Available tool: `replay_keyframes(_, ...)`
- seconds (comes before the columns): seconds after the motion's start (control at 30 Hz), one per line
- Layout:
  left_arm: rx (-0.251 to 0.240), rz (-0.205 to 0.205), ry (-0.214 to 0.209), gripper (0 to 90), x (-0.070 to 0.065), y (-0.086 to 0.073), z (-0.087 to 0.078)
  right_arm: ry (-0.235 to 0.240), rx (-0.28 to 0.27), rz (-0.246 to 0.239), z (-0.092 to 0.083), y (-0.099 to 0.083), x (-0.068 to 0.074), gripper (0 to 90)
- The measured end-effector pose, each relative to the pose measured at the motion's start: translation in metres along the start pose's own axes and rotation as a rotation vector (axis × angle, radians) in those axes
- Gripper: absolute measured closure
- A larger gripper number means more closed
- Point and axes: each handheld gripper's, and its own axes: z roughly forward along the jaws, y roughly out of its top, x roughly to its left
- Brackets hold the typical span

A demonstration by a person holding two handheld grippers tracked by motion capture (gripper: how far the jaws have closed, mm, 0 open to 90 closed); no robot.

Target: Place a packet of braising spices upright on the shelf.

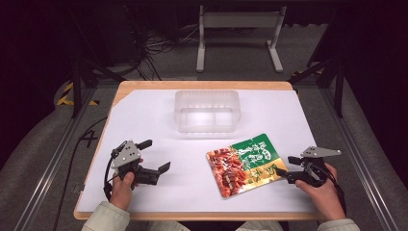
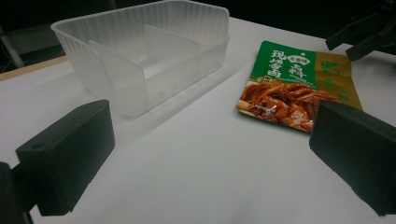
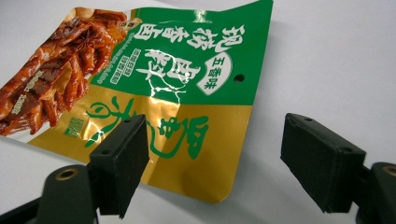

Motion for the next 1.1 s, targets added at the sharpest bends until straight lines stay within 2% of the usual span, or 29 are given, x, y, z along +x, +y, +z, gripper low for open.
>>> replay_keyframes(0.23,-0.003,-0.009,0.0,0.9,0.001,-0.001,0.001,0.015,0.04,0.0,0.009,-0.004,0.0,25.1)
replay_keyframes(0.43,0.008,-0.004,0.003,1.1,0.001,-0.001,0.002,0.036,0.046,-0.003,0.012,-0.005,0.001,27.6)
replay_keyframes(0.63,0.009,-0.004,0.003,1.1,0.001,-0.001,0.002,0.091,0.046,0.007,0.012,-0.005,0.002,34.2)
replay_keyframes(0.8,0.011,-0.005,0.002,1.1,0.001,-0.001,0.002,0.125,0.044,-0.008,0.012,-0.004,0.005,40.9)
replay_keyframes(0.9,0.01,-0.004,0.002,1.1,0.0,-0.001,0.002,0.137,0.053,-0.018,0.015,-0.005,0.007,46.1)
replay_keyframes(0.97,0.01,-0.005,0.003,1.1,0.0,-0.001,0.002,0.13,0.054,-0.029,0.016,-0.004,0.009,52.9)
replay_keyframes(1.0,0.01,-0.005,0.003,1.1,0.0,-0.001,0.002,0.13,0.054,-0.029,0.016,-0.004,0.009,52.9)
replay_keyframes(1.03,0.01,-0.009,0.002,1.1,0.0,-0.001,0.003,0.116,0.055,-0.036,0.016,-0.004,0.01,62.7)
replay_keyframes(1.1,0.009,-0.006,0.003,1.1,0.0,-0.001,0.003,0.107,0.067,-0.029,0.017,-0.004,0.01,74.1)
